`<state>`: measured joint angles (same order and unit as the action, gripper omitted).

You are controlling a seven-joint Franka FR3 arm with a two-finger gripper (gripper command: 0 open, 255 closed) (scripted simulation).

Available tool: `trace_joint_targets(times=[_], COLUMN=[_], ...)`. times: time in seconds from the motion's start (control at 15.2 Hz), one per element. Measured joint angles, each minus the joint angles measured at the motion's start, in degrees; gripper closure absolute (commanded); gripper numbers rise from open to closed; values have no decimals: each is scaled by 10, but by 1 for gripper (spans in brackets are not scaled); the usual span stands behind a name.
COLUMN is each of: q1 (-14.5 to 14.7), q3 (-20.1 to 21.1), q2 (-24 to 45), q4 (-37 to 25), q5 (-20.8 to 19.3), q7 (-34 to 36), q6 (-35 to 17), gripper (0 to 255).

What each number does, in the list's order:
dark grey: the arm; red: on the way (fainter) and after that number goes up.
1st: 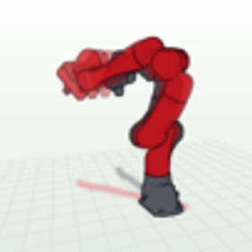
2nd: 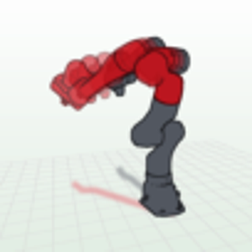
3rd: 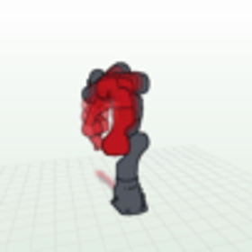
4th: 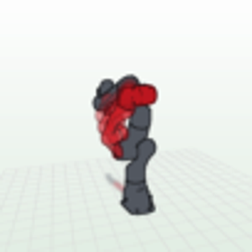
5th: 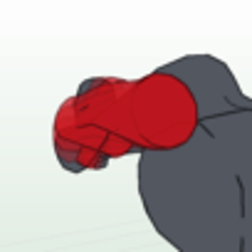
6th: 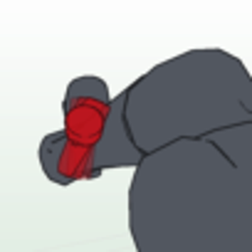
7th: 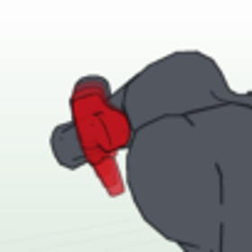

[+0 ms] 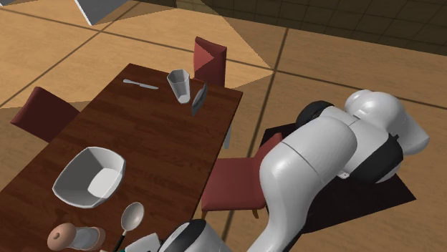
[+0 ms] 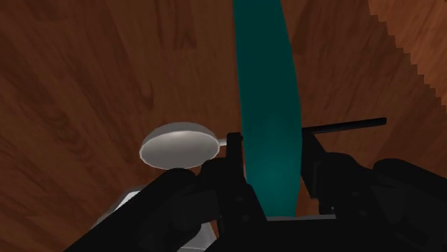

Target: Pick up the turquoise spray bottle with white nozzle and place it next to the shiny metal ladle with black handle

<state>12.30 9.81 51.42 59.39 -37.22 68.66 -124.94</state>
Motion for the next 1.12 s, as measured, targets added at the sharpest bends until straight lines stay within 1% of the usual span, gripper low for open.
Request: trace_joint_targets(times=[0.26,0.66,0.73,1.12], q1=[1,1,1,1], q3=[-3,-4,-4,-4], q2=[8,11,11,11], q4=[10,8,8,7], q5=[-5,-5,-5,-5], q7=[10,10,10,10], q6=[-16,-17,-17,-17], gripper=[255,255,0,0])
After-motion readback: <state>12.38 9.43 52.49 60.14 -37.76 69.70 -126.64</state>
